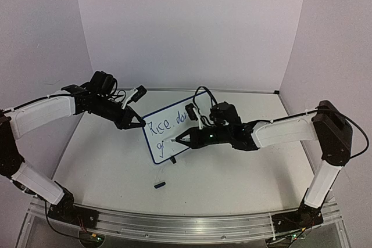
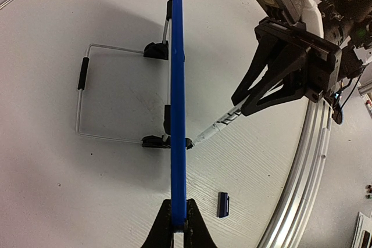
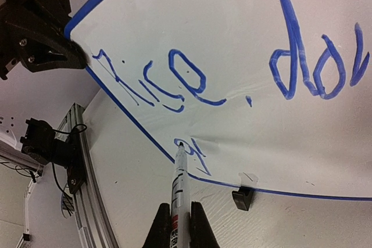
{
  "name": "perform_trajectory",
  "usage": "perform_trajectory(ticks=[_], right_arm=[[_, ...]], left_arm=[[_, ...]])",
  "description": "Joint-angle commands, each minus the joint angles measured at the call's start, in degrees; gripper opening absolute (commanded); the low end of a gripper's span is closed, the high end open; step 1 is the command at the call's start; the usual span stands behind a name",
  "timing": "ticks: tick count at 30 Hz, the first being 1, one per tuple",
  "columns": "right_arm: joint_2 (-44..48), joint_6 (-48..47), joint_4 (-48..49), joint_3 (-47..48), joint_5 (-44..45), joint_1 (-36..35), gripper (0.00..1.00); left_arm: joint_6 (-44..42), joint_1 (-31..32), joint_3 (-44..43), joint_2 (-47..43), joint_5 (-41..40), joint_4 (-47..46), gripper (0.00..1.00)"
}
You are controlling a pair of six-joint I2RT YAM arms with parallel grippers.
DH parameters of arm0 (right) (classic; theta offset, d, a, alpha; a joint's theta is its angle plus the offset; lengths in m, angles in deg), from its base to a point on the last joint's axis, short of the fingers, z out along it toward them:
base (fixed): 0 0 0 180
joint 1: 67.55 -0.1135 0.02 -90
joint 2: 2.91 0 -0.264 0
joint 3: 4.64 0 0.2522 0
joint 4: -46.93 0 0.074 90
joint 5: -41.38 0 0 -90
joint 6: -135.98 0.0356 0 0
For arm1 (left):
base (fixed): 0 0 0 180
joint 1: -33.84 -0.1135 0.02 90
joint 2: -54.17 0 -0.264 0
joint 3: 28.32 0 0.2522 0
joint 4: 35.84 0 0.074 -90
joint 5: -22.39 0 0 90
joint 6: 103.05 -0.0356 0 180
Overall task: Write a sentence on the whiteboard
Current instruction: Write with the whiteboard marker on the whiteboard.
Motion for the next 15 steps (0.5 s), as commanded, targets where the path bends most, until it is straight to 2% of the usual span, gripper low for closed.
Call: perform_trajectory(ticks=[1, 15], right_arm=[[-0.1, -0.1, 1.6, 1.7, 2.3, 0.1, 0.00], [-1.7, -0.2, 1.8, 3.3, 2.3, 0.1, 0.00]], left_arm=[[-0.1, 1.0, -1.0, 1.2, 0.0, 1.8, 0.00], [-0.1, 1.0, -1.0, 1.2, 0.0, 1.8, 0.00]])
